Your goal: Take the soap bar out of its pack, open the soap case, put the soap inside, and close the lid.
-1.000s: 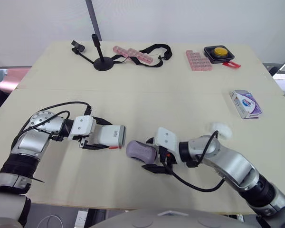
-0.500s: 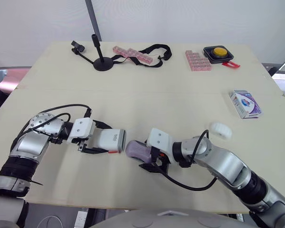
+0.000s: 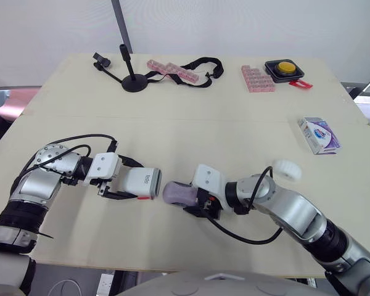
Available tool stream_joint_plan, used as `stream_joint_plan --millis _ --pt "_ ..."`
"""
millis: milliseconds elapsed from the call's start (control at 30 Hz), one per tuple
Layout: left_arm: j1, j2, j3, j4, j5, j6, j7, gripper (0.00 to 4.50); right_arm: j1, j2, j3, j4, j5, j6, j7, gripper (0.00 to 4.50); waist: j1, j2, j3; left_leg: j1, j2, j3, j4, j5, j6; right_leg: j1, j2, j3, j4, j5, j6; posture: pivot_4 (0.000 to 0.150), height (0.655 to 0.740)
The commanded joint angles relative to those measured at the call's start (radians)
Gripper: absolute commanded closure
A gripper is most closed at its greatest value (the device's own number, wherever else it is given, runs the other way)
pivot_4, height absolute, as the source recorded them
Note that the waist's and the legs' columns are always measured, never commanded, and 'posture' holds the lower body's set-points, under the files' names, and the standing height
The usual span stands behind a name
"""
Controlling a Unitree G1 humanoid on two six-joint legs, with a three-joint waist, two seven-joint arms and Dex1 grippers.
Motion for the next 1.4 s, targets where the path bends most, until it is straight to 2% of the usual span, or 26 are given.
stream_joint_plan --millis 33,700,1000,1400 --pt "-0.007 0.002 0.012 -0.005 -0.001 -0.013 0.005 1.04 -0.004 -0.011 -0.001 0.001 -0.005 0.001 0.003 1.45 0.000 0.000 0.000 0.000 0.000 0.000 0.000 0.000 0.000 0.000 0.000 0.000 0.000 0.000 0.000 0.150 0.7160" --pt "-0.008 -0.010 0.009 -0.014 0.006 -0.015 0.046 1.04 0.008 -0.040 -0.023 0.047 -0.006 -0.096 0.056 1.45 0.001 0.000 0.000 0.000 0.000 0.000 0.000 0.000 0.000 0.000 0.000 0.000 0.000 0.000 0.000 0.150 0.7160" --pt "-0.023 -0.029 -0.013 -0.019 0.016 -0.010 0.040 1.04 0.015 -0.081 -0.112 0.037 0.022 -0.173 0.113 1.45 0.002 0.000 0.000 -0.001 0.000 0.000 0.000 0.000 0.000 0.000 0.000 0.000 0.000 0.000 0.000 0.150 0.7160" --pt "-0.124 -0.123 -0.078 0.020 0.049 0.000 0.060 1.04 -0.016 -0.133 -0.138 0.041 0.028 -0.139 0.188 1.45 0.003 0.000 0.000 -0.001 0.000 0.000 0.000 0.000 0.000 0.000 0.001 0.000 0.000 0.000 0.000 0.150 0.7160"
